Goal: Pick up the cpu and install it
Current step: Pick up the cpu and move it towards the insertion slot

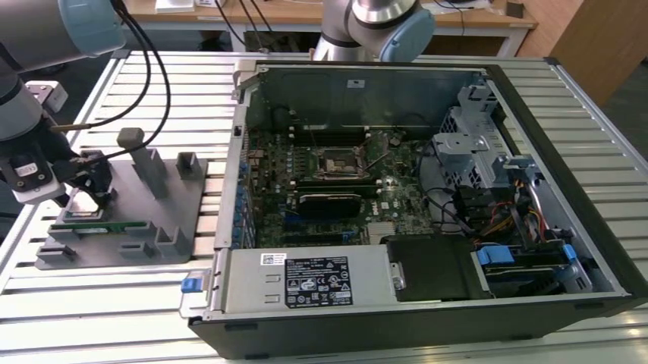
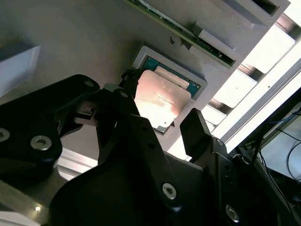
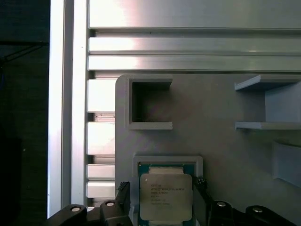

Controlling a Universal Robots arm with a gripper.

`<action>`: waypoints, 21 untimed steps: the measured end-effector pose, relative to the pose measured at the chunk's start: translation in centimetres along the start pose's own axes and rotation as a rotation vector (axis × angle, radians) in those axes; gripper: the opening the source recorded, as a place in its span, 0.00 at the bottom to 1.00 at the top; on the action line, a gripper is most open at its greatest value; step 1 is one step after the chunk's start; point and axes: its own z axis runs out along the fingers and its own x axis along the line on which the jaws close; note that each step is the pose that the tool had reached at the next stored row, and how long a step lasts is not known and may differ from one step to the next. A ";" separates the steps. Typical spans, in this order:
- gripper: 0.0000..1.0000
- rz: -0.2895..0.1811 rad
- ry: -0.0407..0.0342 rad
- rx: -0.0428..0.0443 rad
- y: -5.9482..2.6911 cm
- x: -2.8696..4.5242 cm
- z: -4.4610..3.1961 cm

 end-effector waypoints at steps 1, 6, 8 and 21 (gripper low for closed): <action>0.64 0.000 -0.0001 -0.0001 0.00 0.00 0.00; 0.64 0.000 0.0002 0.0012 0.00 -0.02 -0.03; 0.64 0.000 0.0002 0.0024 0.00 -0.04 -0.02; 0.56 0.000 0.0002 0.0042 0.00 -0.30 0.05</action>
